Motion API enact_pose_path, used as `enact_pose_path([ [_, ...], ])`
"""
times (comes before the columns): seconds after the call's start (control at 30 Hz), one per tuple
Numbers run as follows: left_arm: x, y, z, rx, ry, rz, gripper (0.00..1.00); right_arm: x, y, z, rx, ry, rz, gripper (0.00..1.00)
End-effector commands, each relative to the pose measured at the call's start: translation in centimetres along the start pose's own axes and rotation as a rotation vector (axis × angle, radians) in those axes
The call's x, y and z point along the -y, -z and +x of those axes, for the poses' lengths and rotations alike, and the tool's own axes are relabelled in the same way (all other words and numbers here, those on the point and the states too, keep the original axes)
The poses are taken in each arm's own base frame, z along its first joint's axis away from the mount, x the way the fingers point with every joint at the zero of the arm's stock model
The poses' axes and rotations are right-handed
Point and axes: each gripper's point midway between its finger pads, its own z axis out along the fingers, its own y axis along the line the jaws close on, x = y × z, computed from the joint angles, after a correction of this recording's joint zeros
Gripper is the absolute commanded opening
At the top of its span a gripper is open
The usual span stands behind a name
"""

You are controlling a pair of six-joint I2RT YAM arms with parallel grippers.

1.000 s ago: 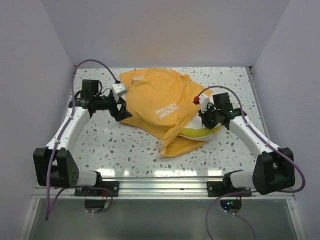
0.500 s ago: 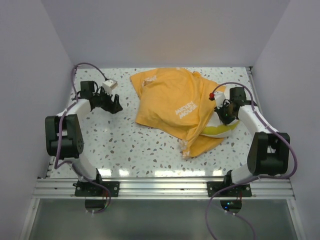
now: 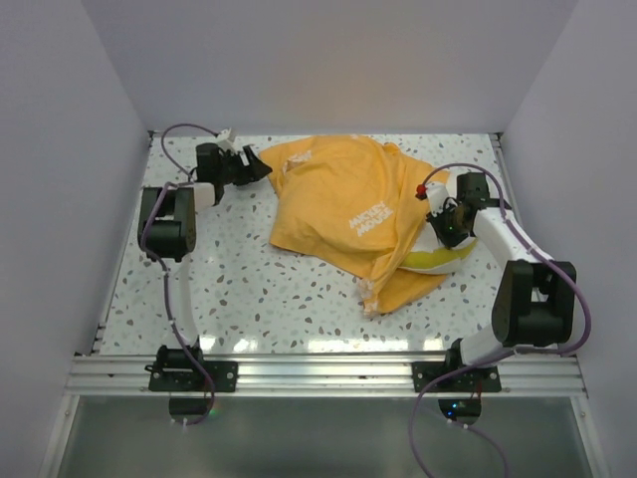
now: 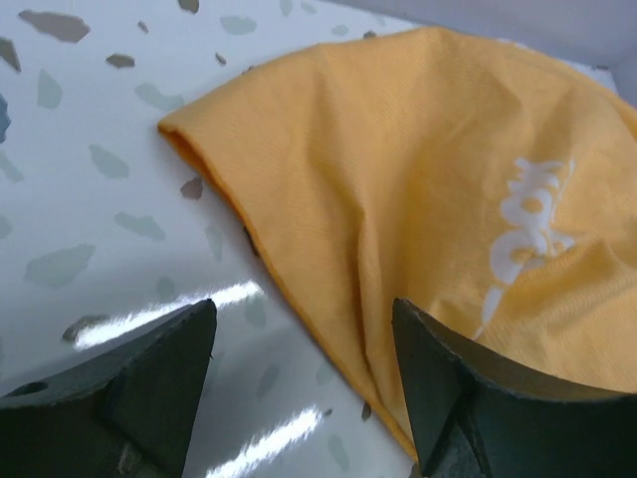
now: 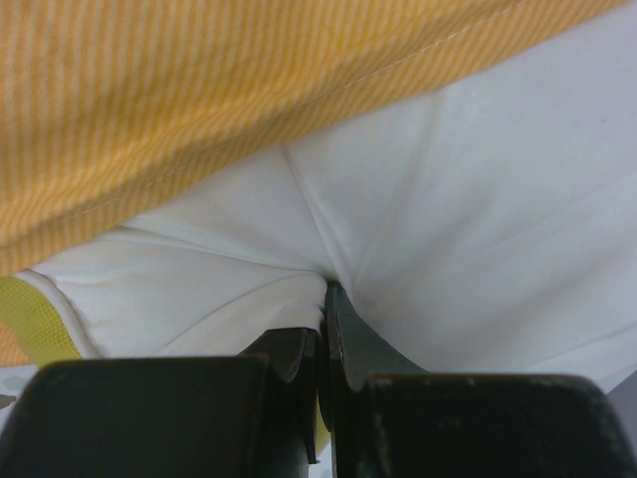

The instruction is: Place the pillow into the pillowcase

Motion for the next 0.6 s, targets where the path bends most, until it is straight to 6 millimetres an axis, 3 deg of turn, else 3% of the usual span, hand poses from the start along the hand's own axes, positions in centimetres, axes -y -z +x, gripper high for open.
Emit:
enact_pose_path([
  [0.0,0.9,-2.8,-2.5,0.104,0.086,0.011,0.76,1.6,0.6,0.1,-0.014,-0.031,0.06,0.0],
  [0.13,0.0,-4.9,0.1,0.071,0.186,-0.026,0.73,1.5,1.0,-0.3,-0.009,-0.043,0.05,0.0],
  [0.23,-0.9,-5.6,1.6,0.044,0.263,-0.062,0.64,1.7,1.3,-0.6,-0.004,-0.044,0.054,0.0],
  [0.33,-0.8,-5.6,1.9,0.025,0.273,-0.067,0.41,1.9,1.6,-1.0,0.005,-0.04,0.062,0.0],
  [0.37,-1.0,-5.4,1.7,0.019,0.241,-0.077,0.17,1.9,1.6,-1.0,0.007,-0.039,0.062,0.0],
  [0.43,-0.1,-4.3,-2.0,0.064,0.153,-0.078,0.0,1.9,1.6,-1.0,0.009,-0.031,0.064,0.0],
  [0.47,-0.2,-3.5,-3.0,0.052,0.078,-0.093,0.0,2.0,1.6,-0.9,0.009,-0.032,0.068,0.0],
  [0.53,2.5,-1.3,-8.8,0.107,-0.057,-0.07,0.0,2.6,1.5,-1.0,0.014,-0.03,0.087,0.0],
  [0.57,2.9,-0.2,-9.2,0.062,-0.147,-0.086,0.0,2.8,1.5,-1.0,0.013,-0.031,0.096,0.0],
])
